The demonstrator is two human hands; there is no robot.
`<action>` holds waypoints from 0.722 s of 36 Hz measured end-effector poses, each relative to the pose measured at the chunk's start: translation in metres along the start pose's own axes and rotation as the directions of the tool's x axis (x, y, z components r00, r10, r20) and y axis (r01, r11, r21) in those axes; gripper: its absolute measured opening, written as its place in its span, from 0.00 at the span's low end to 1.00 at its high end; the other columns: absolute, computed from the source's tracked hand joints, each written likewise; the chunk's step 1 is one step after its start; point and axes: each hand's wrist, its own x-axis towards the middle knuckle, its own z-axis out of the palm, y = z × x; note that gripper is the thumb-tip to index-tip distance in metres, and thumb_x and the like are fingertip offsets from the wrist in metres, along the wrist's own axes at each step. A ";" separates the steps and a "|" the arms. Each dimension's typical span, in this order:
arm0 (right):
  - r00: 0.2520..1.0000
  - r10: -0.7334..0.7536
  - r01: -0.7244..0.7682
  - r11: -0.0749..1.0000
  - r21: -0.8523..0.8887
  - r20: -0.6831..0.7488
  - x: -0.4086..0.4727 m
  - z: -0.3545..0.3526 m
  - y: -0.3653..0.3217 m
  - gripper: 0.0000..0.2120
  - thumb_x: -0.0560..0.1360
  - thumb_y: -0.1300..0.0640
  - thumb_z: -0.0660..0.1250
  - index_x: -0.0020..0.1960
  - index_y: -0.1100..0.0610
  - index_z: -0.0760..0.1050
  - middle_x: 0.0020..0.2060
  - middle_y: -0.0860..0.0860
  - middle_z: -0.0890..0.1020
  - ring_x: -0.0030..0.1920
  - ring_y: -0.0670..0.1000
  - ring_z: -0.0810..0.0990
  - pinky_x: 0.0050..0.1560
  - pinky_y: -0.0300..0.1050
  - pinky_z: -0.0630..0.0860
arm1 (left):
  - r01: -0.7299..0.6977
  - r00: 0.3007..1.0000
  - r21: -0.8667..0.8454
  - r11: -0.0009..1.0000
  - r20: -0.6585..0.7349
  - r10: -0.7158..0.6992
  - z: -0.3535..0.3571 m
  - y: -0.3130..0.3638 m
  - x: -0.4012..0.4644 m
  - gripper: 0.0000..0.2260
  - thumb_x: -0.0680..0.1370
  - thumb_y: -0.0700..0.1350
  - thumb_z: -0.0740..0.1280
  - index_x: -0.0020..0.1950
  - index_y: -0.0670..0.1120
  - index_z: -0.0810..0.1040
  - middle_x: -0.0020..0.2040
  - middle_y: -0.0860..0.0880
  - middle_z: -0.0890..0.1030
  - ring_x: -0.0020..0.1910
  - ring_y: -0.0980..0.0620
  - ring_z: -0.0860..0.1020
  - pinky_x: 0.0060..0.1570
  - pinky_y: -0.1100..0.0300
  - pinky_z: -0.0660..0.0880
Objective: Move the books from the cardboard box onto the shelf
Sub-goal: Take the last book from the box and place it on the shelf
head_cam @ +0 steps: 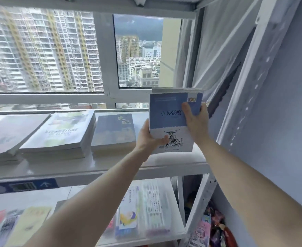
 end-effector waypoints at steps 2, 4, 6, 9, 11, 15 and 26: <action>1.000 0.015 -0.015 1.000 0.023 0.021 0.008 0.005 0.012 0.28 0.69 0.40 0.72 0.56 0.61 0.75 0.49 0.54 0.83 0.48 0.49 0.83 0.45 0.44 0.81 | 0.001 0.999 0.003 1.000 -0.034 -0.001 0.002 -0.011 0.011 0.29 0.62 0.35 0.80 0.50 0.62 0.73 0.48 0.54 0.82 0.45 0.57 0.81 0.34 0.65 0.80; 0.999 0.028 -0.029 0.998 0.047 0.040 0.013 0.010 0.023 0.30 0.67 0.39 0.72 0.57 0.61 0.75 0.51 0.57 0.82 0.48 0.51 0.82 0.46 0.46 0.81 | -0.006 0.999 0.002 1.000 -0.048 0.006 0.002 -0.021 0.020 0.29 0.62 0.36 0.80 0.48 0.65 0.74 0.44 0.59 0.81 0.42 0.62 0.81 0.33 0.67 0.79; 0.998 0.042 -0.046 0.996 0.080 0.054 0.013 0.012 0.029 0.28 0.68 0.39 0.72 0.57 0.59 0.76 0.51 0.57 0.83 0.49 0.52 0.83 0.46 0.46 0.82 | -0.012 0.999 -0.003 1.000 -0.037 0.012 0.000 -0.028 0.023 0.28 0.62 0.36 0.79 0.47 0.65 0.74 0.42 0.62 0.81 0.41 0.64 0.81 0.35 0.62 0.81; 0.997 0.051 -0.057 0.992 0.113 0.055 0.016 0.012 0.036 0.25 0.69 0.39 0.71 0.57 0.57 0.77 0.47 0.49 0.84 0.47 0.47 0.84 0.44 0.41 0.80 | -0.007 1.000 -0.037 0.999 -0.025 0.006 -0.002 -0.036 0.029 0.27 0.60 0.38 0.80 0.50 0.58 0.75 0.41 0.60 0.82 0.42 0.58 0.82 0.40 0.50 0.84; 0.995 0.071 -0.079 0.989 0.127 0.068 0.018 0.011 0.038 0.23 0.71 0.39 0.70 0.57 0.55 0.77 0.46 0.45 0.84 0.47 0.45 0.84 0.45 0.40 0.80 | -0.013 1.000 -0.054 0.998 -0.023 0.011 -0.001 -0.039 0.029 0.28 0.58 0.40 0.82 0.51 0.57 0.75 0.42 0.59 0.84 0.41 0.58 0.83 0.40 0.52 0.84; 0.979 0.144 -0.167 0.974 0.156 0.147 0.017 0.012 0.046 0.18 0.74 0.45 0.68 0.59 0.53 0.77 0.49 0.47 0.85 0.49 0.48 0.85 0.49 0.44 0.81 | 0.019 1.000 -0.116 0.993 -0.014 -0.021 0.002 -0.052 0.026 0.31 0.55 0.43 0.85 0.52 0.60 0.76 0.46 0.51 0.86 0.44 0.50 0.86 0.40 0.55 0.82; 0.975 0.194 -0.212 0.955 0.207 0.106 0.022 0.021 0.051 0.12 0.75 0.52 0.74 0.55 0.58 0.81 0.45 0.49 0.88 0.46 0.49 0.87 0.41 0.39 0.81 | 0.173 0.981 -0.107 0.979 -0.065 -0.181 0.006 -0.040 0.036 0.31 0.53 0.47 0.85 0.52 0.52 0.78 0.42 0.52 0.86 0.39 0.53 0.85 0.34 0.59 0.79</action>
